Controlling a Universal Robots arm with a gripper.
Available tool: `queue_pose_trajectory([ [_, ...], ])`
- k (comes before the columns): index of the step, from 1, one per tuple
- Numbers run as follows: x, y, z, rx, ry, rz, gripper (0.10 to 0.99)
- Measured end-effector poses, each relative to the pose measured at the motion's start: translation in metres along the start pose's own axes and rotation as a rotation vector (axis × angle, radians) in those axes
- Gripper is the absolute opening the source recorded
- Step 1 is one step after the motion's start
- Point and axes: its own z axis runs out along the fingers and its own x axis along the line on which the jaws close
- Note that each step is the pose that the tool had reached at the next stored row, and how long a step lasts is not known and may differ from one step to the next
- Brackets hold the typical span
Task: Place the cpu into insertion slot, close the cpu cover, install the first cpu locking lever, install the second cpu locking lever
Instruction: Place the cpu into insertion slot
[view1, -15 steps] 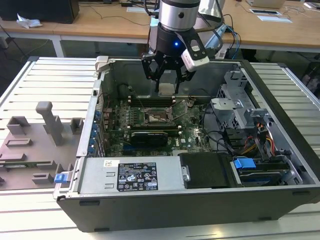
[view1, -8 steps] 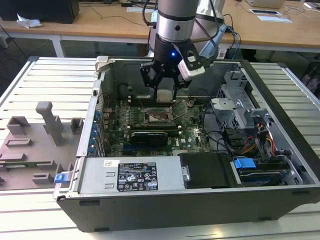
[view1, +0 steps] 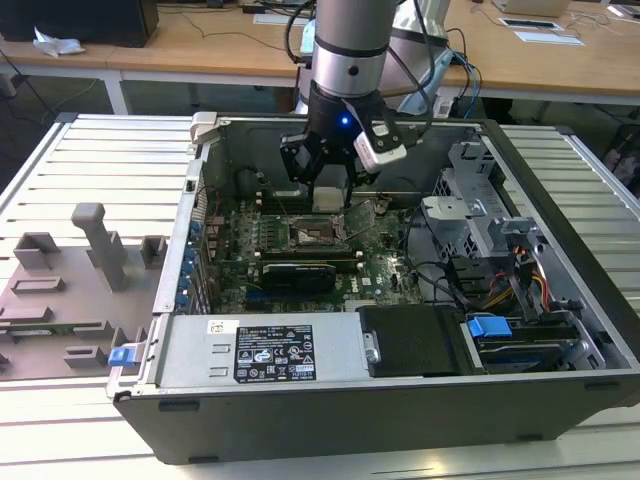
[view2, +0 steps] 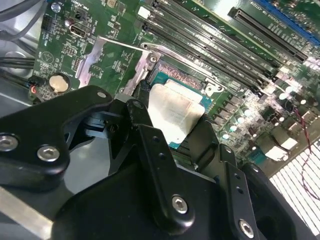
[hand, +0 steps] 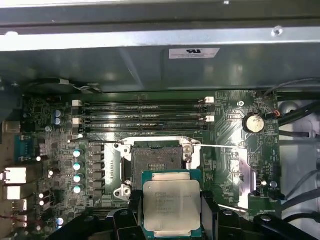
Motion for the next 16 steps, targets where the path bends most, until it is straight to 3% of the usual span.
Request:
queue_pose_trajectory([
  [4, 0.0004, 0.0060, 0.0134, 0.001, 0.0000, 0.000, 0.545],
  [12, 0.0004, 0.0065, 0.0146, 0.002, -0.0004, 0.006, 0.545],
  [16, 0.0004, 0.0064, 0.0151, 0.011, -0.0035, 0.089, 0.545],
])
